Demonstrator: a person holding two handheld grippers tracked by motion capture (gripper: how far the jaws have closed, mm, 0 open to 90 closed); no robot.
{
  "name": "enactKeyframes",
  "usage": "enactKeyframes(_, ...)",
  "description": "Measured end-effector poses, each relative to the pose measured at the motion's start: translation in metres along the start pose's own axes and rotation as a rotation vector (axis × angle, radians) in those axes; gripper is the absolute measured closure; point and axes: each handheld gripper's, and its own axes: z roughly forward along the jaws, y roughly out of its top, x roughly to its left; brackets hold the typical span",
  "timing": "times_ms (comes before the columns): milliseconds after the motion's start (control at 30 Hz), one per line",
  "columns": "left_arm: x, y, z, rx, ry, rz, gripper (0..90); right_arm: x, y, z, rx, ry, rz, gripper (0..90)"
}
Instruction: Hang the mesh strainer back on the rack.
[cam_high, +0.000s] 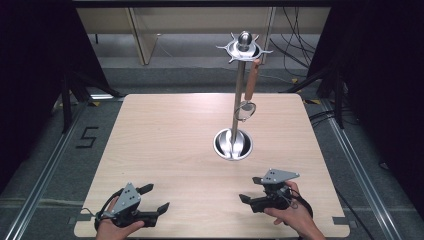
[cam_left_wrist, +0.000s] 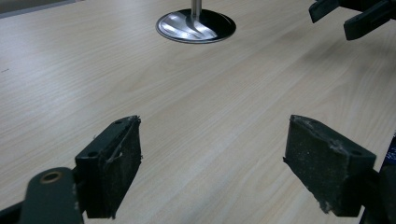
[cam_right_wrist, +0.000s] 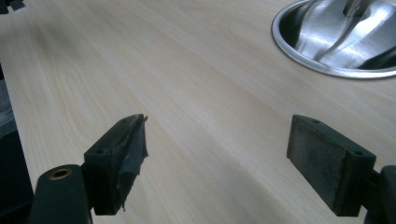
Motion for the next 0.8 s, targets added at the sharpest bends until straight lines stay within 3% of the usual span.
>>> enactKeyframes(67, -0.0002, -0.0001, 0.0001, -0.001, 0.001, -0.001, 17.8, 0.0015, -0.0035, -0.0024, 0.014, -0.025, -0.015, 20.9)
enactKeyframes(300, -0.0002, 0.0002, 0.0009, 0.001, -0.002, 0.003, 17.8, 0.0025, -0.0063, -0.0016, 0.031, -0.013, -0.030, 20.8)
enactKeyframes(333, 0.0024, 0.0011, 0.0010, -0.004, -0.007, 0.043, 17.8, 0.0017, -0.0067, -0.0012, 0.033, -0.026, -0.046, 20.8)
enactKeyframes(367, 0.0024, 0.0011, 0.0010, -0.004, -0.007, 0.043, 17.8, 0.0017, -0.0067, -0.0012, 0.033, -0.026, -0.046, 20.8)
enactKeyframes(400, -0.0001, 0.0001, 0.0010, -0.001, -0.002, 0.000, 17.8, 0.0022, -0.0070, -0.0012, 0.034, -0.023, -0.036, 20.8)
enactKeyframes(800, 0.0002, 0.0001, 0.0006, 0.008, -0.001, 0.002, 17.8, -0.0007, -0.0086, 0.0024, 0.043, -0.029, -0.036, 21.1)
